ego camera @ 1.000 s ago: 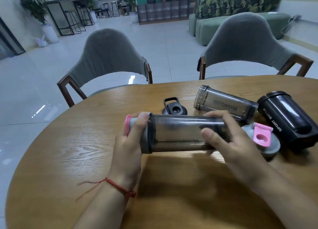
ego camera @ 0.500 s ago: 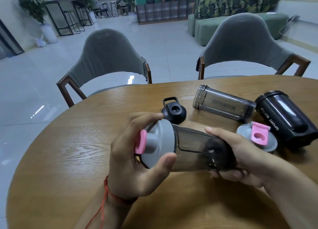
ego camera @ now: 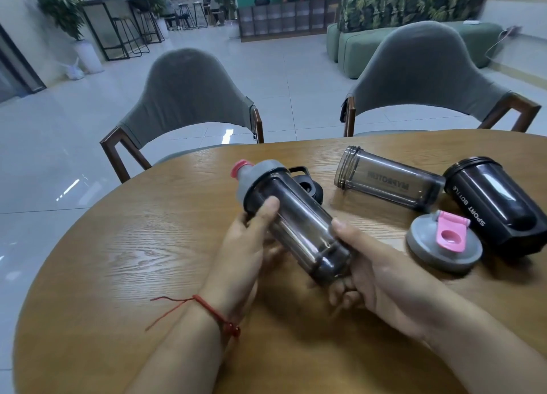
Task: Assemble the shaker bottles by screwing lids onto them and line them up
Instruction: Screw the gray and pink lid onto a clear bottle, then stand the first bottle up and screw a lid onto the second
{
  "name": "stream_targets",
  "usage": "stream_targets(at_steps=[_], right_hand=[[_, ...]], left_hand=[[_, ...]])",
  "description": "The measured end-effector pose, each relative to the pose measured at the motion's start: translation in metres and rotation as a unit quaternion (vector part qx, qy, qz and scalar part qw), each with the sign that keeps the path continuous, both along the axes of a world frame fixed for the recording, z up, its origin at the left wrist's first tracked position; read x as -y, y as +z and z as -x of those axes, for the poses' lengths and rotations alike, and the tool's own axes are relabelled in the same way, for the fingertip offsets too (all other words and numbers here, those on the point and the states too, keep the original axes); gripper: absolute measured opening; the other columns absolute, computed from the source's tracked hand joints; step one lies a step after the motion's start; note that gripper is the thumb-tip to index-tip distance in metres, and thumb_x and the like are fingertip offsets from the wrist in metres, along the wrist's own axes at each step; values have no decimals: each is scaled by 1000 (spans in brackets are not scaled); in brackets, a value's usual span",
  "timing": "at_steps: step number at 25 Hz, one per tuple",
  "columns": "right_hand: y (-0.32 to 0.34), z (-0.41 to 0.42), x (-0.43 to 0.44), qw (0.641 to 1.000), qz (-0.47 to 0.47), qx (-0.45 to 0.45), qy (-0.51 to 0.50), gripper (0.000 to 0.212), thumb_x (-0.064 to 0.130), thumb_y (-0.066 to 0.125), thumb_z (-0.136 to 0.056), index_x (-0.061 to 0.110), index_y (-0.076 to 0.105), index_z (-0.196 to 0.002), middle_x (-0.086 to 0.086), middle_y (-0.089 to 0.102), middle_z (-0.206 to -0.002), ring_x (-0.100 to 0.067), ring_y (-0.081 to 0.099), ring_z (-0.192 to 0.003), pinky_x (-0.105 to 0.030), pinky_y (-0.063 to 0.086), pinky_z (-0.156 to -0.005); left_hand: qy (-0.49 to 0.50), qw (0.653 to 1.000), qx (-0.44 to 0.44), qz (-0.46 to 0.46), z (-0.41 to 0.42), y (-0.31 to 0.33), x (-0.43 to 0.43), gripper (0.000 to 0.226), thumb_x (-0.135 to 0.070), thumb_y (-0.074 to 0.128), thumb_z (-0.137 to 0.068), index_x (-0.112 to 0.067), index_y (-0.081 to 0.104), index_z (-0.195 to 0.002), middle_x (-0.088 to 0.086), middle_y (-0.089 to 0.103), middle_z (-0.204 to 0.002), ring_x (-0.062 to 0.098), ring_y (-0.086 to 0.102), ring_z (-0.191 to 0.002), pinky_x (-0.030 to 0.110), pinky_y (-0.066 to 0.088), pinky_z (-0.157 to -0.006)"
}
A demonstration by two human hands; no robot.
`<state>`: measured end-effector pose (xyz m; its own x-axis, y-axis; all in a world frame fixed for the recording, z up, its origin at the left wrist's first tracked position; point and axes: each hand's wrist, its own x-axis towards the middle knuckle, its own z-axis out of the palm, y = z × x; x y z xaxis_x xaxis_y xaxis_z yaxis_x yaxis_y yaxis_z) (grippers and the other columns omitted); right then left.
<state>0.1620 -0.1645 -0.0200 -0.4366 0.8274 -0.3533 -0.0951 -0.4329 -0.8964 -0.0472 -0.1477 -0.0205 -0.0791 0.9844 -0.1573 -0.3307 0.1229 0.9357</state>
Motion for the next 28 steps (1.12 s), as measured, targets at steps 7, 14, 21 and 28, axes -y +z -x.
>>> stream_targets(at_steps=[7, 14, 21, 28], right_hand=[[-9, 11, 5, 980, -174, 80, -45, 32, 41, 79, -94, 36, 75, -125, -1, 82, -125, -19, 78, -118, -42, 60, -102], [-16, 18, 5, 927, -325, 176, -61, 59, 31, 78, -100, 54, 54, -150, 22, 70, -142, 3, 63, -135, -34, 56, -108], [-22, 13, 1, 885, -357, 290, -67, 47, 38, 75, -100, 52, 60, -142, 29, 66, -138, 8, 61, -130, -36, 55, -108], [-25, -8, -6, 823, -419, 362, -126, 33, 26, 76, -99, 39, 70, -129, 23, 69, -127, 4, 63, -122, -19, 52, -99]], left_hand=[[0, 985, -122, -121, 1, 1, 9, 60, -40, 78, -89, -17, 64, -142, 4, 83, -125, 21, 82, -113, 42, 70, -87], [35, 948, -227, -222, 14, 6, 14, 55, -21, 85, -92, -19, 64, -142, -5, 79, -132, 13, 74, -124, 22, 62, -90], [166, 920, -304, -184, 63, 0, -13, 85, -16, 93, -89, -31, 44, -158, -27, 61, -141, -7, 63, -129, 22, 61, -99], [178, 892, -388, -148, 64, -15, -20, 95, -16, 91, -89, -32, 34, -163, -8, 59, -150, 9, 62, -132, 25, 55, -106]])
